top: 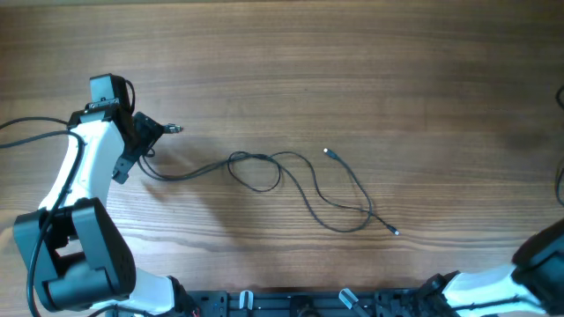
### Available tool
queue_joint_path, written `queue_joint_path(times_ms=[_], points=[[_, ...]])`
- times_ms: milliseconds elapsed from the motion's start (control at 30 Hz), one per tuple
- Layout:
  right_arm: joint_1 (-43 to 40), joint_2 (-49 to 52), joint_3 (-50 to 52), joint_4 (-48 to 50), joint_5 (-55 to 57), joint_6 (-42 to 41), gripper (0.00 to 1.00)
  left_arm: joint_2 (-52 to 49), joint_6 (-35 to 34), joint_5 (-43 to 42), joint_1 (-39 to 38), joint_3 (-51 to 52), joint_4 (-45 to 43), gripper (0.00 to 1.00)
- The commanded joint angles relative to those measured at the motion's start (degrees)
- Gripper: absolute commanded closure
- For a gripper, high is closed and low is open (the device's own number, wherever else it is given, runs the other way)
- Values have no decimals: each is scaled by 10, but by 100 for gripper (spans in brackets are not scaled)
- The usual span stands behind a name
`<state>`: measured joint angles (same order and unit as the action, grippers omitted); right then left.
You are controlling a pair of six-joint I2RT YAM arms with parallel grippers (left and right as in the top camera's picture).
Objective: Untangle cables
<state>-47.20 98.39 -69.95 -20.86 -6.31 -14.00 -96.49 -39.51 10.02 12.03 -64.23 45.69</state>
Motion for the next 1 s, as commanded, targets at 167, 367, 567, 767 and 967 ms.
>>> queue_joint_path(times_ms=[167, 367, 567, 767, 967], points=[[144, -41, -5, -217, -324, -34, 1, 1, 2, 1, 2, 2, 0, 0], [324, -41, 28, -271, -319, 19, 0, 1, 2, 1, 2, 2, 0, 0], [498, -41, 63, -235, -305, 20, 0, 1, 2, 1, 2, 2, 0, 0], [654, -41, 71, -191, -306, -65, 1, 1, 2, 1, 2, 2, 0, 0], [779, -41, 71, -145, -132, -298, 27, 1, 3, 1, 2, 2, -19, 0]])
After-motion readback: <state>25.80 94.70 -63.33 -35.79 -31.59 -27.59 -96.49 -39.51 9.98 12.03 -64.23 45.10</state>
